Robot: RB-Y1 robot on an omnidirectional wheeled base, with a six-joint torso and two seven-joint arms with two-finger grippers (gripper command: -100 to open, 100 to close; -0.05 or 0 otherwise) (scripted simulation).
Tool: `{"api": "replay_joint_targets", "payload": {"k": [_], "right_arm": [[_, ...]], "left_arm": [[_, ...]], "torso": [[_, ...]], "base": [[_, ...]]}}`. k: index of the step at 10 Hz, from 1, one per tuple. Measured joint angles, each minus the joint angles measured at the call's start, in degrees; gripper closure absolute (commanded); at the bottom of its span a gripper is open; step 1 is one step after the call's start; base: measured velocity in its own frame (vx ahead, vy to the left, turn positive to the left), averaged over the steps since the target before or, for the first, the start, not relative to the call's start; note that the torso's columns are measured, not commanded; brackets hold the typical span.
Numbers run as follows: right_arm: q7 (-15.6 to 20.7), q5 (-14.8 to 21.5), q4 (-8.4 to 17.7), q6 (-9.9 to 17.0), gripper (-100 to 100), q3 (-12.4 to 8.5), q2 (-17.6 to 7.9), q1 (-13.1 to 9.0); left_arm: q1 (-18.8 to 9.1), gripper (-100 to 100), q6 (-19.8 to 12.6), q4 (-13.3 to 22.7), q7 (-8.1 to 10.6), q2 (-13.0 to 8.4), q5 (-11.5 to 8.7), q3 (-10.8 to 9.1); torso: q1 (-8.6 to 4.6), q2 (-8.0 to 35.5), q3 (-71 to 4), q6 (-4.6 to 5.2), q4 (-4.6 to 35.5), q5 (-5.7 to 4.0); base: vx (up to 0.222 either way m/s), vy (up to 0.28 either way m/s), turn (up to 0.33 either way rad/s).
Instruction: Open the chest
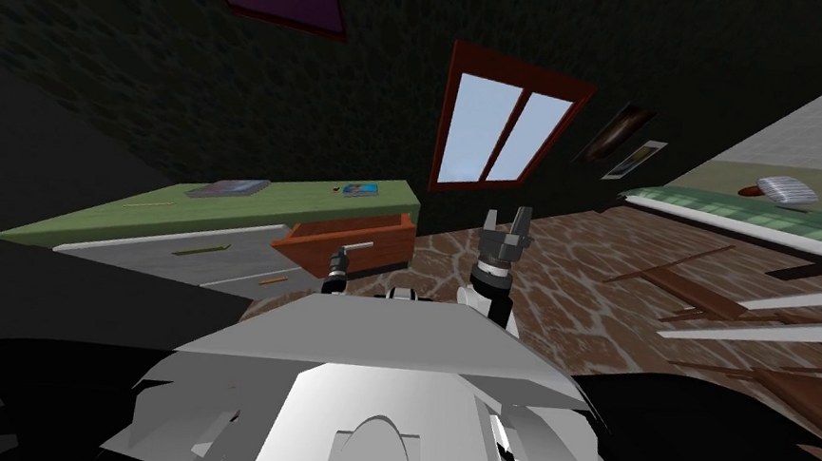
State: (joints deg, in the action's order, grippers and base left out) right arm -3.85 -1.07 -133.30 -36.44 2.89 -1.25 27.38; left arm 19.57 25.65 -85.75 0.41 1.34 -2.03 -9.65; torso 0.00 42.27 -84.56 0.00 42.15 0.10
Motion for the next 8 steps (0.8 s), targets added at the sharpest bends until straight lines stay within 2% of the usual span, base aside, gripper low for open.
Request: {"api": "replay_joint_targets", "payload": {"k": [2, 3, 8], "right_arm": [[0.0, 0.0, 0.0, 0.0, 0, 0.0, 0.0, 0.0], [0.0, 0.0, 0.0, 0.0, 0, 0.0, 0.0, 0.0], [0.0, 0.0, 0.0, 0.0, 0, 0.0, 0.0, 0.0]], "left_arm": [[0.7, 100, 0.1, -0.3, 0.08, 0.0, 0.1, 0.18], [0.8, -100, 0.0, -0.2, 0.08, 0.0, 0.1, 0.17], [2.8, -100, -5.1, -7.2, 0.41, -0.1, -0.2, 0.02]], "torso": [[-0.02, -0.1, -0.1, 0.1, -0.1, 0.05], [0.1, -0.4, -0.2, 0.11, 0.0, -0.05], [-0.03, 0.1, 0.0, 0.01, 0.2, -0.13]], "base": [[-0.134, -0.064, 0.019], [-0.028, -0.013, -0.013], [0.0, -0.008, -0.018]]}}
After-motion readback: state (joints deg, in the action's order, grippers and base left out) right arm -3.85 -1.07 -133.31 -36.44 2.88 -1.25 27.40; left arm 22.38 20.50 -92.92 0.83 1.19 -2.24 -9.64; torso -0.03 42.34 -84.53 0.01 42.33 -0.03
